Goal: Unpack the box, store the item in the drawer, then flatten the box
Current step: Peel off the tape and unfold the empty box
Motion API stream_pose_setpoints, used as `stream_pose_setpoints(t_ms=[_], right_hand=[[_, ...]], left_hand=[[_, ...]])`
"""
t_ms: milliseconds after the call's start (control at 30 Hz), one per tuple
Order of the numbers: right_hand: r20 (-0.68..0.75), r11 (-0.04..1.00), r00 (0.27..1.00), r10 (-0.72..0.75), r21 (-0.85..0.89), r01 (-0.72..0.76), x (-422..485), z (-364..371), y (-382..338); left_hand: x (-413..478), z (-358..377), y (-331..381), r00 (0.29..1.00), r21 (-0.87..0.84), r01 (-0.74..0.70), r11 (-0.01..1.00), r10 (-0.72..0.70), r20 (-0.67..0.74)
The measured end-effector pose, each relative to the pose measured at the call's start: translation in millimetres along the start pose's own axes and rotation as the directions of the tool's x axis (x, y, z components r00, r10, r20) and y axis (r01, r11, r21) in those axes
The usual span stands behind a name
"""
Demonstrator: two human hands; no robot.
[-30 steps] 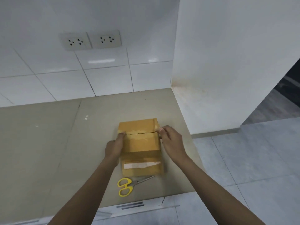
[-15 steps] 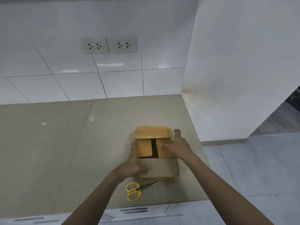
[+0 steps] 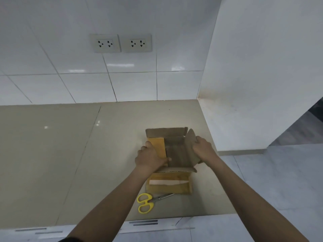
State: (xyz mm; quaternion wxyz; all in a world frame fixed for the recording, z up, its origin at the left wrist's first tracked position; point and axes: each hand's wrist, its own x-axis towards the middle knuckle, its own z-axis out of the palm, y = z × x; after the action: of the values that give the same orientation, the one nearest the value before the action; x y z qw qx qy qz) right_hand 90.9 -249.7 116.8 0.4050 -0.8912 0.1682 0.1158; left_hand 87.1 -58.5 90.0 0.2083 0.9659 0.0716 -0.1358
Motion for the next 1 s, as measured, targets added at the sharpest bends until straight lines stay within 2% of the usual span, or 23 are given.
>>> stream_pose_setpoints(t_ms=[100, 167, 267, 400, 500, 567, 667, 733, 800, 867, 900, 933, 1000], right_hand=[[-0.048, 0.998, 0.997, -0.06, -0.001, 0.06, 8.2, -10.5, 8.4], [-0.09, 0.993, 0.99, -0.113, 0.031, 0.116, 11.3, -19.1, 9.1], [-0.126, 0.979, 0.978, -0.165, 0.098, 0.178, 16.1, -29.2, 7.0], [-0.062, 0.978, 0.978, -0.2, 0.046, 0.203, 16.9, -27.1, 2.3], [-0.115, 0.971, 0.972, -0.206, 0.096, 0.217, 14.0, -29.4, -2.5], [-0.188, 0.955, 0.951, -0.245, 0.121, 0.27, 10.5, -37.9, -6.7], [-0.209, 0.914, 0.928, -0.308, 0.205, 0.35, 2.7, -57.3, -12.2], [-0.243, 0.868, 0.906, -0.346, 0.284, 0.407, -2.8, -66.2, -11.0], [-0.307, 0.829, 0.852, -0.423, 0.25, 0.501, -10.6, -64.2, -1.0], [-0.316, 0.815, 0.798, -0.513, 0.113, 0.569, -16.2, -48.9, 22.5], [-0.276, 0.83, 0.804, -0.526, 0.041, 0.557, -17.7, -37.5, 37.6], [-0.219, 0.859, 0.837, -0.502, -0.013, 0.512, -19.5, -26.2, 52.0], [-0.083, 0.943, 0.94, -0.332, -0.018, 0.332, -23.5, -5.8, 74.7]], left_hand=[[2.7, -6.4, -3.2, 0.998, -0.064, 0.035, 0.997, -0.031, 0.062], [3.6, -19.8, -10.9, 0.99, -0.175, 0.069, 0.982, -0.046, 0.135], [2.5, -40.2, -28.2, 0.978, -0.488, 0.159, 0.858, -0.068, 0.199], [-8.2, -53.2, -38.9, 0.953, -0.622, 0.149, 0.769, 0.057, 0.298], [-10.6, -62.3, -36.3, 0.962, -0.648, 0.05, 0.76, 0.139, 0.237], [-9.0, -72.6, -35.3, 0.971, -0.646, -0.091, 0.758, 0.21, 0.11], [-5.9, -91.1, -35.2, 0.932, -0.492, -0.361, 0.792, 0.33, -0.152], [-6.7, -97.4, -37.3, 0.849, -0.311, -0.519, 0.796, 0.436, -0.299], [-11.3, -96.6, -42.5, 0.751, -0.101, -0.618, 0.78, 0.547, -0.371], [-14.6, -80.0, -55.5, 0.674, 0.068, -0.673, 0.737, 0.648, -0.354], [-15.5, -67.2, -64.1, 0.657, 0.135, -0.684, 0.717, 0.686, -0.312], [-16.6, -52.9, -73.1, 0.655, 0.195, -0.687, 0.7, 0.713, -0.252], [-19.0, -22.0, -91.5, 0.694, 0.292, -0.668, 0.684, 0.715, -0.086]])
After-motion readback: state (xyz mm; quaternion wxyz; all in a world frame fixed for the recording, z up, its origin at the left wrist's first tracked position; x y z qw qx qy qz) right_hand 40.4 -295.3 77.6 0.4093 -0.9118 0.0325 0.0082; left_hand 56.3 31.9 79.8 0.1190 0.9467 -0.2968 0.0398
